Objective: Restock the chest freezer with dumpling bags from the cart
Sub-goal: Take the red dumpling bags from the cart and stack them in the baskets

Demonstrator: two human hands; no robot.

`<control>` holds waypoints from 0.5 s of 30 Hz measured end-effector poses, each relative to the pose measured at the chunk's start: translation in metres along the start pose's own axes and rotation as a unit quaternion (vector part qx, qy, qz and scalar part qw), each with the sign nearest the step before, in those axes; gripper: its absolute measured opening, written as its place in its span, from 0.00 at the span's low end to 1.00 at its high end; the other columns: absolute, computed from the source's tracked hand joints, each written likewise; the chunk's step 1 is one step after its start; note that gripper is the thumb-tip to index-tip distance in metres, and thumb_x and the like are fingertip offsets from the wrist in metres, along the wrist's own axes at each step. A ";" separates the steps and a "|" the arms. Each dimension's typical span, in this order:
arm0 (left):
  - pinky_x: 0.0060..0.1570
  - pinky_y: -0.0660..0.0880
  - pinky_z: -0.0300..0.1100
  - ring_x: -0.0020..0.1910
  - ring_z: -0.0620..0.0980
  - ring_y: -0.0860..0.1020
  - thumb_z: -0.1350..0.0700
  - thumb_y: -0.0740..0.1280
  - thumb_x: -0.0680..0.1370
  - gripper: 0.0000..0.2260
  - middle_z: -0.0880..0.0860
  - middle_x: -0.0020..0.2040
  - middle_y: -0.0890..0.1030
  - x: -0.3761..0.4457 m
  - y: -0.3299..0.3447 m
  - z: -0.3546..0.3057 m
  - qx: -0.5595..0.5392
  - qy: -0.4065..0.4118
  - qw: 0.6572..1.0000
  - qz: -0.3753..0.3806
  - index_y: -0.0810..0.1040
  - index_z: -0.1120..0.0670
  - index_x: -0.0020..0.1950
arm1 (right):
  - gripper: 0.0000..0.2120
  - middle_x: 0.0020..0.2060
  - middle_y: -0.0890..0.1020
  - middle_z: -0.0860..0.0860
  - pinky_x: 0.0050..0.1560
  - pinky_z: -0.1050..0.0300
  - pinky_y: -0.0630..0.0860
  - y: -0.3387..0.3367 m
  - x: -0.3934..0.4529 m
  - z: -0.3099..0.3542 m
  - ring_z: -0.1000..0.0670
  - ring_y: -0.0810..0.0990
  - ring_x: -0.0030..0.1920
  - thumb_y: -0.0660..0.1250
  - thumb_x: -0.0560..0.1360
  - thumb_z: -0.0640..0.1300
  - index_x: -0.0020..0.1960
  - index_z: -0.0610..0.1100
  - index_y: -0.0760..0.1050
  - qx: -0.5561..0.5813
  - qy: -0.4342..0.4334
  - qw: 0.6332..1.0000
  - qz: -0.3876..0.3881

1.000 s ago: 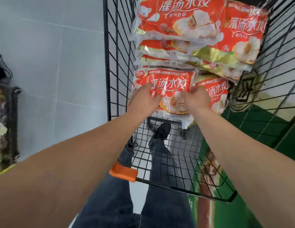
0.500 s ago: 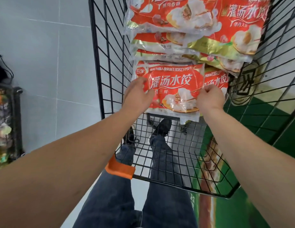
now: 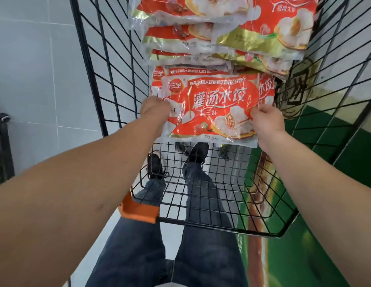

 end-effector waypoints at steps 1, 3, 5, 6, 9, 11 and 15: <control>0.54 0.81 0.52 0.50 0.55 0.83 0.57 0.67 0.77 0.12 0.55 0.53 0.84 0.000 0.000 -0.001 -0.015 0.008 1.000 0.011 0.81 0.56 0.59 | 0.11 0.49 0.84 0.47 0.57 0.46 0.79 -0.003 -0.006 0.002 0.45 0.82 0.52 0.62 0.80 0.44 0.54 0.40 0.80 -0.003 -0.006 1.000 -0.007; 0.55 0.80 0.55 0.52 0.55 0.83 0.53 0.70 0.72 0.17 0.53 0.55 0.84 0.004 0.000 -0.001 -0.045 0.034 0.998 0.035 0.81 0.54 0.60 | 0.12 0.50 0.85 0.45 0.57 0.45 0.78 -0.013 -0.020 0.005 0.44 0.82 0.53 0.62 0.80 0.44 0.53 0.38 0.80 0.012 -0.014 0.999 -0.034; 0.54 0.80 0.55 0.52 0.55 0.83 0.49 0.70 0.66 0.19 0.52 0.54 0.84 0.004 -0.007 -0.006 -0.057 0.064 0.995 0.043 0.81 0.52 0.56 | 0.11 0.49 0.85 0.47 0.58 0.44 0.78 -0.023 -0.040 0.008 0.45 0.83 0.53 0.63 0.80 0.44 0.52 0.38 0.81 0.035 -0.011 0.998 -0.055; 0.53 0.81 0.55 0.51 0.55 0.84 0.49 0.70 0.67 0.16 0.52 0.52 0.84 -0.012 -0.013 -0.016 -0.058 0.080 0.994 0.051 0.82 0.53 0.53 | 0.11 0.48 0.85 0.47 0.58 0.44 0.79 -0.029 -0.052 0.008 0.46 0.83 0.51 0.63 0.80 0.44 0.51 0.38 0.81 0.046 -0.010 0.997 -0.066; 0.41 0.83 0.48 0.44 0.54 0.85 0.56 0.70 0.77 0.05 0.56 0.46 0.85 -0.066 -0.034 -0.051 -0.052 0.139 0.987 0.070 0.81 0.58 0.44 | 0.11 0.42 0.85 0.52 0.56 0.47 0.81 -0.046 -0.083 0.008 0.48 0.83 0.48 0.63 0.80 0.45 0.43 0.43 0.80 0.065 -0.004 0.995 -0.078; 0.38 0.82 0.46 0.42 0.53 0.84 0.58 0.69 0.78 0.05 0.55 0.44 0.85 -0.090 -0.044 -0.065 -0.049 0.182 0.978 0.086 0.80 0.57 0.43 | 0.13 0.40 0.83 0.55 0.54 0.48 0.81 -0.063 -0.112 0.006 0.49 0.83 0.47 0.63 0.81 0.45 0.38 0.48 0.78 0.085 -0.005 0.992 -0.094; 0.44 0.82 0.50 0.44 0.53 0.84 0.57 0.69 0.77 0.03 0.54 0.45 0.86 -0.140 -0.058 -0.082 -0.041 0.258 0.955 0.142 0.82 0.54 0.45 | 0.10 0.40 0.84 0.52 0.54 0.44 0.81 -0.098 -0.183 -0.007 0.46 0.85 0.47 0.64 0.80 0.43 0.42 0.43 0.81 0.151 -0.029 0.976 -0.155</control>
Point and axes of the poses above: each hand's wrist, its own x-axis towards the middle knuckle, its own y-axis out of the palm, z = x × y, the point moved 9 cm from there along x, towards the middle knuckle
